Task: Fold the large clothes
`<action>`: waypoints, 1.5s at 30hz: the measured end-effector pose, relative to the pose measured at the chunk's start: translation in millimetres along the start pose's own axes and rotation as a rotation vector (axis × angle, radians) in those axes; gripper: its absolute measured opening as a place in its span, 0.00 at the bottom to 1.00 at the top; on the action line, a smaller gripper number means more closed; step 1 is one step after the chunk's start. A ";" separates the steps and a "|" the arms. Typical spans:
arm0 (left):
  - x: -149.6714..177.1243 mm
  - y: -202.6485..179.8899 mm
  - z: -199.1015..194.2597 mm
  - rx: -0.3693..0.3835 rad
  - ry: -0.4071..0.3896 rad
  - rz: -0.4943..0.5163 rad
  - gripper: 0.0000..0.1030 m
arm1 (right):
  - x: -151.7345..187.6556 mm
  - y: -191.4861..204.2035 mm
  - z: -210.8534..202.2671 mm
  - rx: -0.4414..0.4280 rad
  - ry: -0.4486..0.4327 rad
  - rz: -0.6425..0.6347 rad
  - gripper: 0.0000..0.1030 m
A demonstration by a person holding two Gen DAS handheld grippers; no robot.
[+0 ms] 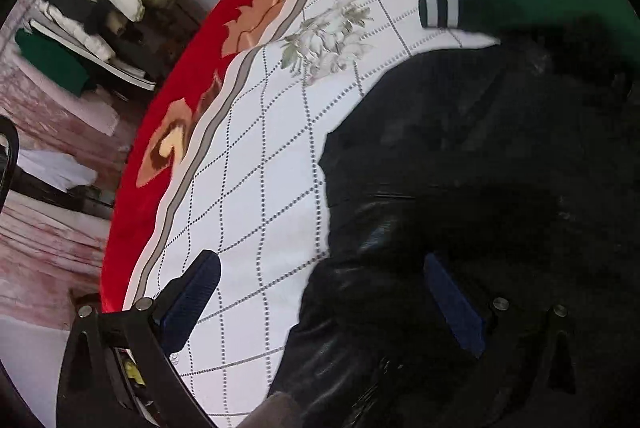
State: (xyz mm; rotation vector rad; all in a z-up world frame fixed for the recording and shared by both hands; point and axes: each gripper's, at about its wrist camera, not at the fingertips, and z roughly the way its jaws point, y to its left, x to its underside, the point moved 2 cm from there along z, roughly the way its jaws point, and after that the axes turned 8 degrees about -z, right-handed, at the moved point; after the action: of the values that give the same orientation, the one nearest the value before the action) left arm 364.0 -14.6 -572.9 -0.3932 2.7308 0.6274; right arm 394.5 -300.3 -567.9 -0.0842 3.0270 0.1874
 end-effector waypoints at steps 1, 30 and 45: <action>4.4 -10.6 13.6 -0.016 0.027 0.017 1.00 | -1.4 4.4 8.6 -0.005 0.006 -0.034 0.40; 278.9 -219.6 -191.9 -0.344 0.115 0.161 1.00 | 91.4 -230.0 -0.4 -0.104 0.178 -0.042 0.66; 230.8 -186.8 -137.6 -0.259 0.109 0.005 0.15 | 57.2 -146.6 65.1 -0.581 0.098 0.033 0.66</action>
State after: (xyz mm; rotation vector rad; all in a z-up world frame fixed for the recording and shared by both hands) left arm 182.2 -284.5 -607.4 -0.4935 2.7588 0.9936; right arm 353.5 -440.1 -656.1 -0.0901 2.9591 1.0834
